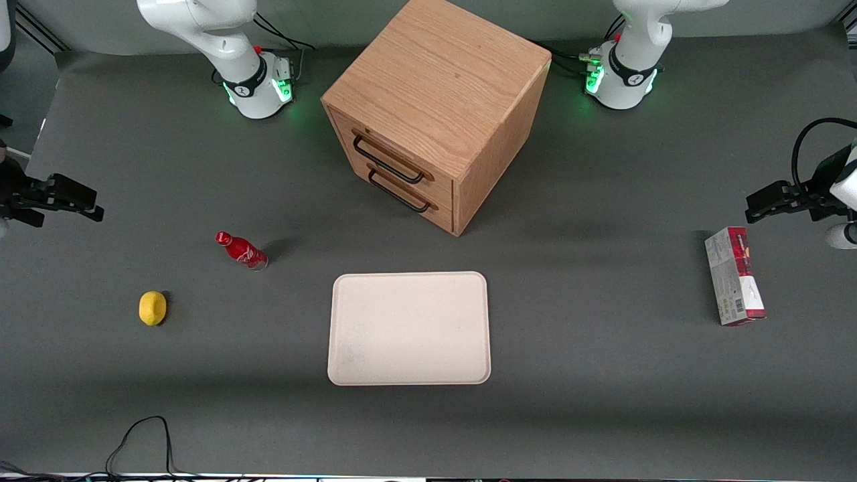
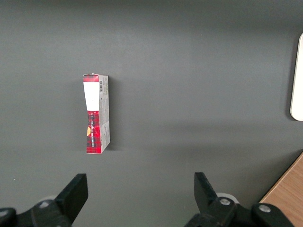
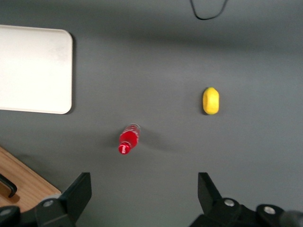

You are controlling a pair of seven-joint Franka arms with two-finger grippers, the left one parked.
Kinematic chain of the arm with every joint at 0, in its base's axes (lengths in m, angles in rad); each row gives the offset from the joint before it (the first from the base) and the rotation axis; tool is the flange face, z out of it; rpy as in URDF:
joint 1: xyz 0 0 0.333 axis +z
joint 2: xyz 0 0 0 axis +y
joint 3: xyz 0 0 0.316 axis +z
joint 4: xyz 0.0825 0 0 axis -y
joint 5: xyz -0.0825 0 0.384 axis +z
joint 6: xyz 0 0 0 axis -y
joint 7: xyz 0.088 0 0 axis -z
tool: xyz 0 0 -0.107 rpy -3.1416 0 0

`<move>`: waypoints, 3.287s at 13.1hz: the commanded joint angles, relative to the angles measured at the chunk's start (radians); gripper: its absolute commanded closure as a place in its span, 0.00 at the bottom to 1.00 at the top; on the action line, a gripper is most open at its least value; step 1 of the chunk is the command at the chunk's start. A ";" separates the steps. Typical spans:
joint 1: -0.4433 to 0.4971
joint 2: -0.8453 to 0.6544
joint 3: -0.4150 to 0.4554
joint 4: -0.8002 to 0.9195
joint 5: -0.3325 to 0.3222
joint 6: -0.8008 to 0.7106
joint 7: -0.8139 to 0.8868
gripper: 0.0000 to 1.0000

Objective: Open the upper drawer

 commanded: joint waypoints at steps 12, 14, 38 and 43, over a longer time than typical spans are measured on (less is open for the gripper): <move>0.575 0.094 -0.002 -0.012 0.070 0.015 -0.044 0.00; 0.614 0.105 -0.002 -0.013 0.066 0.018 -0.110 0.00; 0.718 0.020 -0.010 -0.450 0.198 0.408 -0.208 0.00; 0.716 0.022 -0.014 -0.470 0.188 0.423 -0.247 0.00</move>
